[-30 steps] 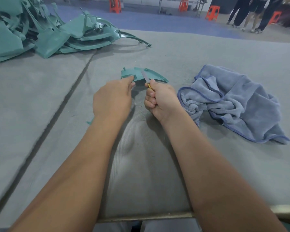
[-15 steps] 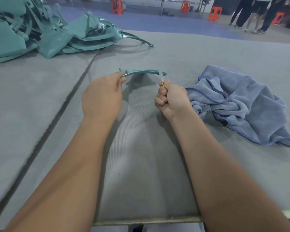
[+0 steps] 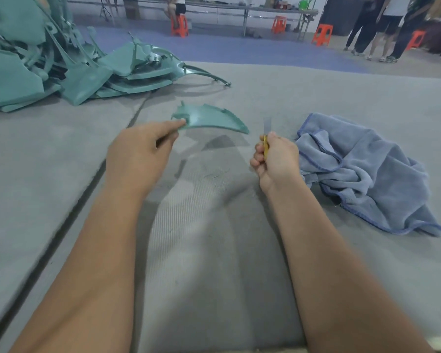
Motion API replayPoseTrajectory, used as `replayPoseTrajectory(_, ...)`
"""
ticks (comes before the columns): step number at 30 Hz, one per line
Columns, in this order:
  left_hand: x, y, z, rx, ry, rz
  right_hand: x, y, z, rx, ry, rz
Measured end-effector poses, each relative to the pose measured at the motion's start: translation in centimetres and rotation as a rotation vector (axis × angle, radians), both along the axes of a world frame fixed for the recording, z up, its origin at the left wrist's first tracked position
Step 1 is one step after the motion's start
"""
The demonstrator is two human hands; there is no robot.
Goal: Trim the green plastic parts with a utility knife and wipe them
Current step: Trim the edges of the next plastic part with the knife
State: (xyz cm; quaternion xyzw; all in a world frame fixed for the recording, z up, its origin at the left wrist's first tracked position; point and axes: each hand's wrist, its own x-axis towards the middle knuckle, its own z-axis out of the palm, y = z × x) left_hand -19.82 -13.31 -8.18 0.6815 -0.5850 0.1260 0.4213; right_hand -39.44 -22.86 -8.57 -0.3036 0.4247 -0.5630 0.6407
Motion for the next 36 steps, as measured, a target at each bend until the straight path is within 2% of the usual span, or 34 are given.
replayPoseTrajectory(3,-0.2,-0.3,-0.2,0.01,-0.036,-0.205,0.0,0.0,0.0,0.007,0.004,0.047)
replayPoseTrajectory(6,0.3,-0.4,0.0,-0.114,-0.089,-0.287,-0.5,-0.2,-0.1,-0.045,0.055,0.061)
replayPoseTrajectory(12,-0.4,0.0,0.6,-0.346,-0.221,-0.222,-1.0,0.0,0.2,-0.08,0.16,0.084)
replayPoseTrajectory(15,-0.5,0.2,0.7,-0.37,-0.183,0.036,-0.8,0.4,0.5,-0.048,0.067,0.255)
replayPoseTrajectory(17,-1.2,0.0,0.7,-0.254,-0.055,0.263,-0.3,0.8,0.7,-0.004,-0.085,0.271)
replayPoseTrajectory(19,-2.3,-0.2,0.7,-0.187,0.228,0.317,0.3,1.0,0.7,0.05,-0.225,0.2)
replayPoseTrajectory(22,-3.7,-0.9,0.9,-0.121,0.757,0.095,1.1,1.3,0.7,0.103,-0.34,0.155)
replayPoseTrajectory(25,-5.5,-1.6,1.1,0.149,1.217,-0.267,2.1,1.9,0.4,0.135,-0.377,0.211)
replayPoseTrajectory(28,-6.6,-2.5,0.2,0.237,1.301,-0.48,3.1,2.9,0.2,0.085,-0.166,0.32)
replayPoseTrajectory(31,-6.2,-2.8,-0.1,0.087,1.375,-0.43,3.6,3.8,0.0,-0.09,0.186,0.386)
replayPoseTrajectory(33,-5.3,-2.9,0.0,0.021,1.432,-0.397,3.8,4.1,0.2,-0.209,0.369,0.351)
replayPoseTrajectory(36,-4.5,-2.7,0.3,0.025,1.477,-0.408,3.4,4.0,0.7,-0.276,0.468,0.252)
